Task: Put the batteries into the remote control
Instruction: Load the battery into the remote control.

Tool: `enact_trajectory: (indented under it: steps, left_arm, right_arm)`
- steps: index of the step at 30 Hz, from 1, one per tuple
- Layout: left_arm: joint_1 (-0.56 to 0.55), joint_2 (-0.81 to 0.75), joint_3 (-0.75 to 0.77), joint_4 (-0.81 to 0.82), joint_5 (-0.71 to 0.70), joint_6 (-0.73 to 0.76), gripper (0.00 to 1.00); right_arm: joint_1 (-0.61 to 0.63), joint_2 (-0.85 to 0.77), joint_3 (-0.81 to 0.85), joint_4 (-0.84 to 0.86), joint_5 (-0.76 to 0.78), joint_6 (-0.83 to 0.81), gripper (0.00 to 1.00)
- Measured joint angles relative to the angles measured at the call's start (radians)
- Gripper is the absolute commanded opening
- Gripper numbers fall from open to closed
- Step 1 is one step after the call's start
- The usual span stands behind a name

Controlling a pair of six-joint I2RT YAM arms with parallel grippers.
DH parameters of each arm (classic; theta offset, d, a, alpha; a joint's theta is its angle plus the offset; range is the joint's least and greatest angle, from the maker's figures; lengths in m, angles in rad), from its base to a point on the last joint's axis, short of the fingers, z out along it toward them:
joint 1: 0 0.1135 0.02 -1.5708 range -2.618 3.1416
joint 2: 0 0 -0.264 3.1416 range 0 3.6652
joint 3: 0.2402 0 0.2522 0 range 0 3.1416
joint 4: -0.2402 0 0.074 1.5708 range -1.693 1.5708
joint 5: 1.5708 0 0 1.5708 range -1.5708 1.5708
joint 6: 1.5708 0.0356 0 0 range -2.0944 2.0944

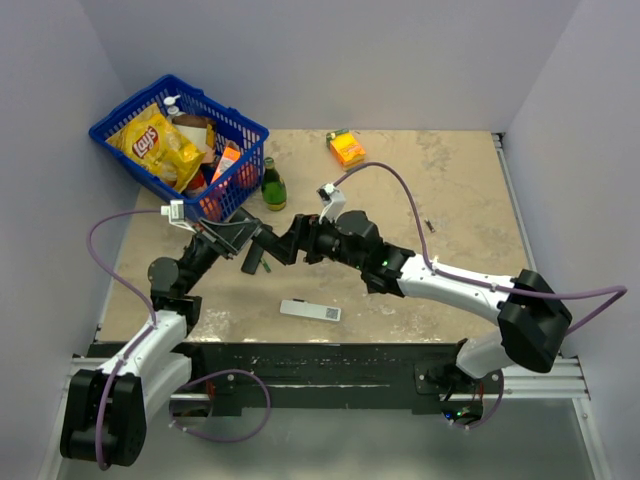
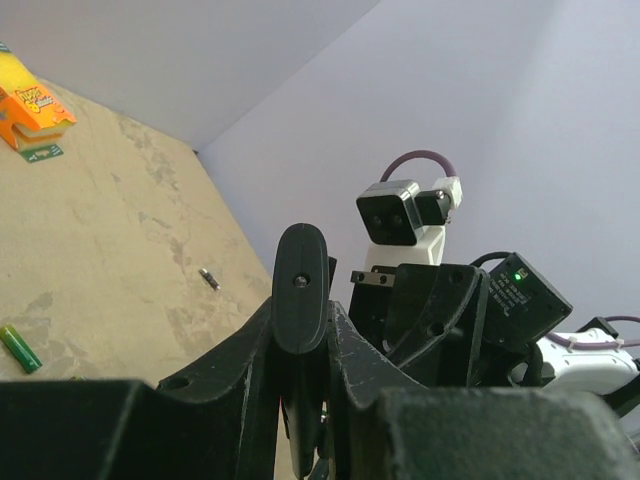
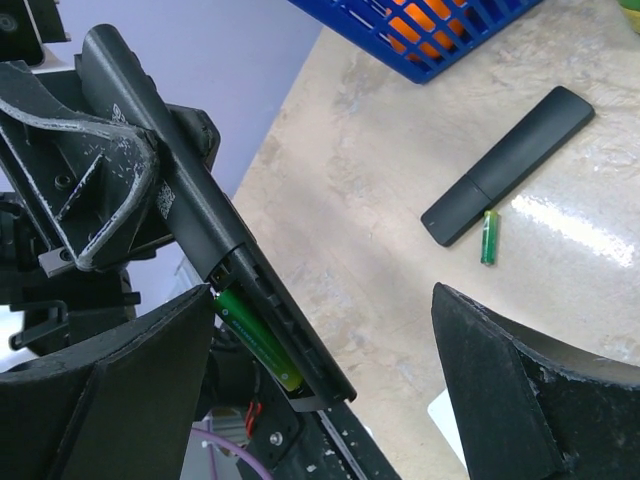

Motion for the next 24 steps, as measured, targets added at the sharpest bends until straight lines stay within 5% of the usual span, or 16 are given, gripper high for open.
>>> enact_trajectory:
  steps: [24]
  left_arm:
    - [-0.006,-0.032,-0.026,0.113,0.009,-0.095,0.00]
  right_arm:
    - [-0.035,-0.029,-0.117,0.230,-0.109,0.077,0.88]
